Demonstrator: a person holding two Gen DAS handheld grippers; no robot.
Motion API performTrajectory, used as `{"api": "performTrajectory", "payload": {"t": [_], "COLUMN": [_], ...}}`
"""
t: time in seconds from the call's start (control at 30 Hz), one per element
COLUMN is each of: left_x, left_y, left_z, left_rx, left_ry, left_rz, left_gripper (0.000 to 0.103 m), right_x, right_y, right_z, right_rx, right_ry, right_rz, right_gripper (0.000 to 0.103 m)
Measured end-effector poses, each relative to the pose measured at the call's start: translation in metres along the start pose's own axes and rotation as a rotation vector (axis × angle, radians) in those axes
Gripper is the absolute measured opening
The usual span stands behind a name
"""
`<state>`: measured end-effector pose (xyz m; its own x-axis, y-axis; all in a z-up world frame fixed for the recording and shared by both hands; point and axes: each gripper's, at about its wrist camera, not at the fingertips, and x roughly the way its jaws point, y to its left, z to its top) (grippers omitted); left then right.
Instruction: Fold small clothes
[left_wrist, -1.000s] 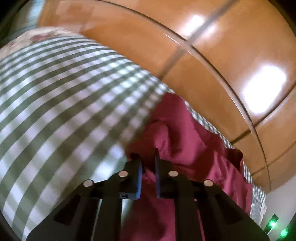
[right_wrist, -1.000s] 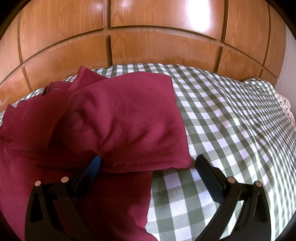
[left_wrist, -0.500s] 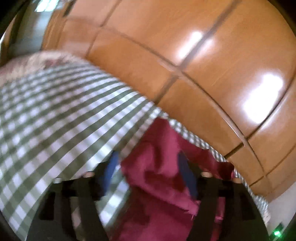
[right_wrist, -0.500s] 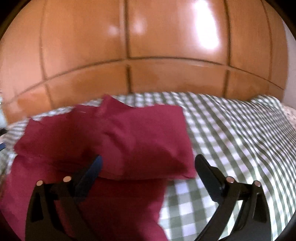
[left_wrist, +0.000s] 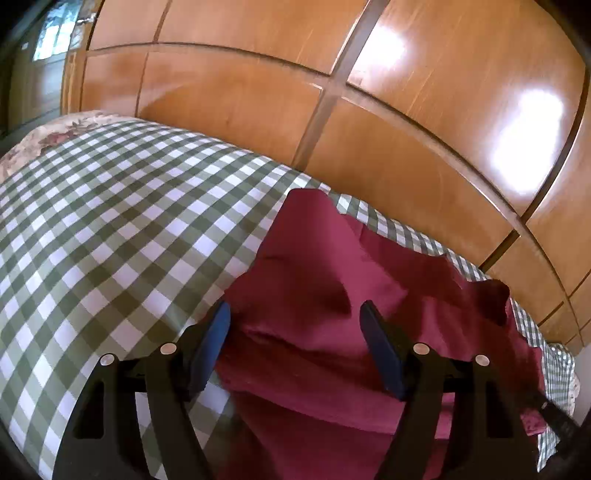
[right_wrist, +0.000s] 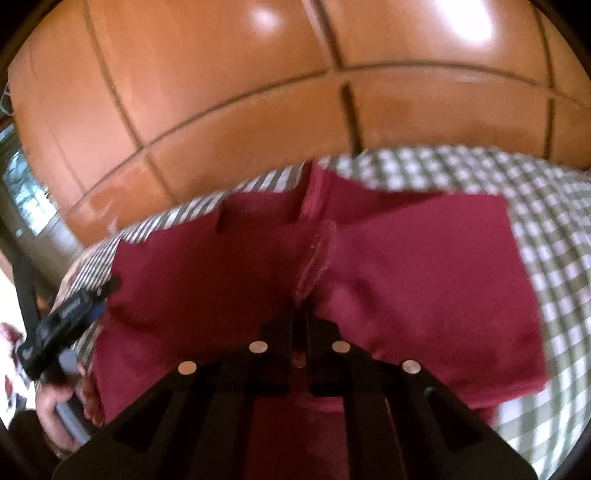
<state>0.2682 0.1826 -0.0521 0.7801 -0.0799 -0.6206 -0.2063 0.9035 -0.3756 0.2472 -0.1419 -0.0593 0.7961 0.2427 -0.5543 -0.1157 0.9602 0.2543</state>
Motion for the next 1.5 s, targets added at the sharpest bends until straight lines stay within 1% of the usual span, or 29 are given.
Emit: {"api": "performTrajectory", "payload": {"t": [0.07, 0.1, 0.17, 0.23, 0.27, 0.37, 0.4, 0.43, 0.47, 0.5, 0.53, 0.63, 0.7, 0.77, 0.8, 0.83, 0.9, 0.93, 0.97, 1.0, 1.03, 1.07, 1.1, 1.13, 1.17, 1.23, 1.3, 1.4, 1.5], "left_x": [0.005, 0.005, 0.003, 0.000, -0.001, 0.005, 0.013, 0.023, 0.040, 0.052, 0.060, 0.062, 0.059, 0.047, 0.040, 0.033, 0.020, 0.011, 0.007, 0.001, -0.002, -0.002, -0.005, -0.007, -0.009, -0.017, -0.027, -0.049, -0.075], "left_y": [-0.001, 0.000, 0.001, 0.000, -0.003, -0.014, -0.015, -0.013, -0.007, -0.001, 0.005, 0.004, 0.009, 0.021, 0.022, 0.022, 0.013, 0.007, 0.004, 0.003, 0.004, 0.005, 0.008, 0.009, 0.009, 0.012, 0.019, 0.034, 0.051], "left_z": [-0.001, -0.001, -0.001, 0.002, 0.004, 0.016, 0.023, 0.027, 0.032, 0.033, 0.034, 0.035, 0.035, 0.033, 0.029, 0.024, 0.010, 0.001, -0.003, -0.009, -0.014, -0.016, -0.018, -0.018, -0.018, -0.021, -0.025, -0.038, -0.054], "left_rx": [-0.001, -0.002, -0.008, -0.017, -0.009, 0.054, 0.072, 0.080, 0.084, 0.079, 0.069, 0.073, 0.050, 0.005, -0.006, -0.002, 0.065, 0.126, 0.150, 0.171, 0.177, 0.173, 0.163, 0.158, 0.154, 0.141, 0.113, 0.078, 0.048], "left_ry": [0.010, 0.009, 0.002, 0.005, 0.006, -0.003, 0.000, 0.017, 0.060, 0.093, 0.107, 0.089, 0.085, 0.067, 0.063, 0.067, 0.098, 0.116, 0.119, 0.124, 0.135, 0.150, 0.154, 0.154, 0.157, 0.164, 0.170, 0.170, 0.164], "left_rz": [0.002, 0.000, -0.005, 0.007, 0.023, 0.121, 0.164, 0.204, 0.249, 0.251, 0.237, 0.251, 0.207, 0.139, 0.121, 0.108, 0.109, 0.104, 0.102, 0.111, 0.122, 0.128, 0.129, 0.131, 0.133, 0.116, 0.076, 0.016, -0.064], "left_gripper": [0.072, 0.072, 0.072, 0.072, 0.072, 0.072, 0.072, 0.072, 0.072, 0.073, 0.075, 0.078, 0.079, 0.080, 0.082, 0.089, 0.092, 0.092, 0.092, 0.092, 0.092, 0.092, 0.092, 0.092, 0.092, 0.092, 0.093, 0.093, 0.093], "right_x": [0.009, 0.016, 0.024, 0.023, 0.023, 0.022, 0.022, 0.021, 0.021, 0.018, 0.019, 0.021, 0.022, 0.021, 0.021, 0.020, 0.017, 0.013, 0.005, -0.006, -0.010, -0.010, -0.003, 0.006, 0.012, 0.013, 0.010, -0.008, -0.035], "right_y": [0.000, -0.003, -0.008, -0.010, -0.010, -0.016, -0.017, -0.016, -0.016, -0.015, -0.014, -0.015, -0.017, -0.019, -0.021, -0.022, -0.022, -0.022, -0.021, -0.018, -0.015, -0.012, -0.010, -0.011, -0.011, -0.007, -0.009, -0.022, -0.034], "right_z": [-0.005, -0.012, -0.019, -0.020, -0.021, -0.021, -0.021, -0.020, -0.021, -0.021, -0.021, -0.022, -0.021, -0.022, -0.022, -0.022, -0.022, -0.022, -0.023, -0.025, -0.025, -0.026, -0.026, -0.026, -0.025, -0.025, -0.027, -0.031, -0.040], "right_rx": [-0.045, -0.059, -0.044, -0.032, -0.030, -0.011, -0.005, -0.002, -0.003, -0.003, -0.004, -0.004, 0.005, 0.014, 0.020, 0.025, 0.029, 0.029, 0.026, 0.014, 0.003, -0.008, -0.018, -0.016, -0.013, -0.031, -0.024, 0.048, 0.118], "right_ry": [0.009, 0.024, 0.034, 0.031, 0.029, 0.027, 0.025, 0.022, 0.021, 0.020, 0.020, 0.024, 0.026, 0.025, 0.023, 0.020, 0.004, -0.018, -0.055, -0.105, -0.124, -0.119, -0.079, -0.036, -0.009, -0.008, -0.022, -0.044, -0.033], "right_rz": [-0.071, -0.090, -0.079, -0.059, -0.054, -0.036, -0.034, -0.034, -0.035, -0.036, -0.037, -0.041, -0.035, -0.025, -0.017, -0.012, -0.005, -0.004, 0.005, 0.003, -0.016, -0.055, -0.122, -0.164, -0.182, -0.207, -0.190, -0.132, -0.020], "right_gripper": [0.004, 0.004, 0.005, 0.005, 0.005, 0.004, 0.004, 0.004, 0.004, 0.004, 0.004, 0.004, 0.005, 0.007, 0.008, 0.008, 0.016, 0.040, 0.063, 0.068, 0.069, 0.069, 0.068, 0.068, 0.068, 0.070, 0.073, 0.078, 0.078]}}
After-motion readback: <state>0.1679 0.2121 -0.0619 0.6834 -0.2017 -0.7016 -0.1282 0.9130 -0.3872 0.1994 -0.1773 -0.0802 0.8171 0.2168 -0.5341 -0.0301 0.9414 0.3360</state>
